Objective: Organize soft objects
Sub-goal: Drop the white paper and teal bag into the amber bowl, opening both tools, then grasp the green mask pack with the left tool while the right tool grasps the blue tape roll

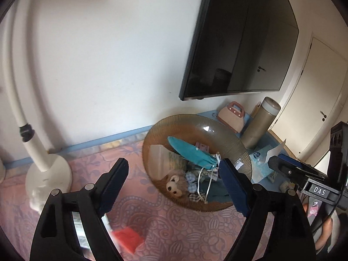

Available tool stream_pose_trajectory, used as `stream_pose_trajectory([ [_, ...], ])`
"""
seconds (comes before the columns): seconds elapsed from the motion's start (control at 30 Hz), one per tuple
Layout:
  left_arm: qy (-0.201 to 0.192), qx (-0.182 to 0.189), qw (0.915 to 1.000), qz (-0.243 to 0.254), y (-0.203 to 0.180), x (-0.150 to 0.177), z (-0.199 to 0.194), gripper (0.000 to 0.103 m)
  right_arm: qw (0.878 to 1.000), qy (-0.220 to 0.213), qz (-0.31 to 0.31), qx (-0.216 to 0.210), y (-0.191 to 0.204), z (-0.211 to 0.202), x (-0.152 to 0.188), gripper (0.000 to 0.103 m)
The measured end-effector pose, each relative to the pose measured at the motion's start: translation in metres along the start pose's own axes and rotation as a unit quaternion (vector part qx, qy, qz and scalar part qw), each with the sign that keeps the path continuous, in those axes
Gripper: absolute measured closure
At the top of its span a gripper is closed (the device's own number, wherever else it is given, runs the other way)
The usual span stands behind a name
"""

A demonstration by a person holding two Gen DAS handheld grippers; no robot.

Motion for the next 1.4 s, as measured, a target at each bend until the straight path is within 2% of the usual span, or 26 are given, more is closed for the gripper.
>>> stream_pose_trajectory([
  [0.1,-0.032,-0.011,0.9994,-0.005,0.020,-0.001,-0.058,0.019,1.000,-0.012,-0.015,-0.005,0.019,-0.022,0.002,0.015],
  [0.23,-0.069,-0.019,0.9972,-0.020,0.054,0.004,-0.136,0.016,0.998,-0.032,-0.047,-0.019,0.056,-0.050,0.012,0.014],
  [0.3,-0.086,-0.023,0.9953,-0.038,0.074,0.010,-0.173,0.008,0.997,-0.036,-0.067,-0.028,0.078,-0.058,0.019,0.012],
  [0.37,-0.100,-0.038,0.9927,-0.055,0.092,0.015,-0.196,0.001,0.995,-0.033,-0.081,-0.051,0.100,-0.061,0.029,0.009],
  [0.43,-0.109,-0.056,0.9900,-0.070,0.113,0.030,-0.210,0.001,0.993,-0.027,-0.087,-0.078,0.119,-0.058,0.043,0.006],
  [0.5,-0.099,-0.071,0.9891,-0.082,0.137,0.052,-0.204,0.001,0.991,-0.015,-0.096,-0.098,0.137,-0.049,0.064,0.006],
  [0.6,-0.072,-0.108,0.9854,-0.110,0.183,0.095,-0.170,0.001,0.989,0.005,-0.103,-0.106,0.155,-0.025,0.099,0.006],
  [0.73,-0.028,-0.132,0.9800,-0.147,0.236,0.151,-0.109,0.002,0.984,-0.028,-0.128,-0.124,0.165,-0.004,0.145,0.006],
  [0.8,-0.016,-0.143,0.9782,-0.150,0.249,0.171,-0.089,0.002,0.984,-0.004,-0.130,-0.118,0.164,0.012,0.161,0.006],
  [0.83,0.003,-0.149,0.9760,-0.159,0.254,0.178,-0.079,0.005,0.984,0.013,-0.129,-0.124,0.164,0.018,0.161,0.002],
  [0.87,0.028,-0.150,0.9743,-0.165,0.255,0.179,-0.073,0.007,0.983,0.008,-0.130,-0.127,0.164,0.017,0.157,0.000],
  [0.9,0.024,-0.142,0.9769,-0.158,0.251,0.178,-0.073,0.005,0.983,-0.001,-0.131,-0.127,0.162,0.016,0.156,0.000],
  [0.97,0.007,-0.157,0.9772,-0.143,0.247,0.179,-0.075,0.005,0.983,0.011,-0.122,-0.133,0.158,0.021,0.157,0.000],
  [1.03,0.021,-0.171,0.9761,-0.132,0.244,0.183,-0.069,0.005,0.981,0.030,-0.119,-0.149,0.158,0.029,0.159,0.000],
  [1.2,0.045,-0.188,0.9759,-0.102,0.235,0.183,-0.056,0.005,0.971,0.047,-0.145,-0.186,0.170,0.032,0.164,0.000],
  [1.3,0.061,-0.205,0.9726,-0.092,0.229,0.184,-0.053,0.005,0.965,0.067,-0.176,-0.181,0.184,0.037,0.169,0.000],
  [1.33,0.069,-0.205,0.9721,-0.090,0.226,0.183,-0.052,0.005,0.962,0.077,-0.190,-0.180,0.190,0.039,0.171,0.000],
  [1.4,0.083,-0.180,0.9753,-0.098,0.217,0.176,-0.053,0.005,0.954,0.101,-0.221,-0.174,0.203,0.046,0.177,0.000],
])
Point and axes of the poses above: each gripper's, at about its wrist camera, not at the fingertips, and z roughly the way its jaws point, y to its left, x to its underside, the point moved 3 cm from there along z, roughly the way its jaws point, and after that the axes turned 15 degrees about -z, right-handed, at the moved point
